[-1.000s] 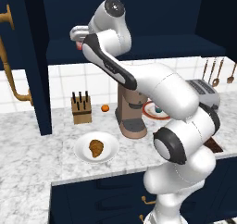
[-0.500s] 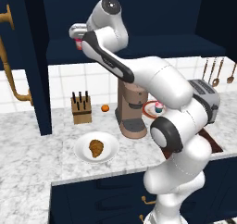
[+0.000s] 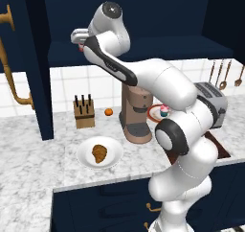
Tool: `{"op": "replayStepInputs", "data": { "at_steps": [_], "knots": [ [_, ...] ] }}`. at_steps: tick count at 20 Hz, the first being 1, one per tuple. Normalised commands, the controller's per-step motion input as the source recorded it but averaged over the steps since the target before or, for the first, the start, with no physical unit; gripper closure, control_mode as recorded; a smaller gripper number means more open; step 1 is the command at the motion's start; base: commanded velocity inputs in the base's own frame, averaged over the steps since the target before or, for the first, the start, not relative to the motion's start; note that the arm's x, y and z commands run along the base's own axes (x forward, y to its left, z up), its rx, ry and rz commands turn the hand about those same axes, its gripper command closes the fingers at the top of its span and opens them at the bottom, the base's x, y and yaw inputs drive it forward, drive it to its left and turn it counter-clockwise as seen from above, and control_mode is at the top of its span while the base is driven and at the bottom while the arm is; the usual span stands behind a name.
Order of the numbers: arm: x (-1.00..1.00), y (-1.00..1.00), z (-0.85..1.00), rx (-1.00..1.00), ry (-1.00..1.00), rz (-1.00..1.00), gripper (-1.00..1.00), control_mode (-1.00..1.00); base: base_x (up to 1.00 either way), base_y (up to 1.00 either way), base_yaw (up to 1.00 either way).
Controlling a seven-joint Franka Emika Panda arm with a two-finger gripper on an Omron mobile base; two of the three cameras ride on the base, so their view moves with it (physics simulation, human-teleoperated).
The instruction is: From the different types of pastries on the counter, select a croissant and place it on the cutting board. Then retrieve a jar of jam from the cabinet and place it alongside the croissant on the cutting board.
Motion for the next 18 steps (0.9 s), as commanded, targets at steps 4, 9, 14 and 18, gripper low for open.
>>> {"op": "replayStepInputs", "data": {
  "at_steps": [4, 9, 14, 18],
  "knots": [
    [0.4, 0.0, -0.13, 0.0, 0.0, 0.0, -1.0, -1.0, 0.0, 0.0, 0.0],
    [0.33, 0.12, -0.06, 0.0, 0.0, 0.0, -1.0, -1.0, 0.0, 0.0, 0.0],
    [0.05, 0.37, 0.0, 0.0, -0.01, 0.0, -1.0, -1.0, 0.0, 0.0, 0.0],
    [0.33, 0.07, -0.04, 0.0, 0.0, 0.0, -1.0, -1.0, 0.0, 0.0, 0.0]
  ]
}}
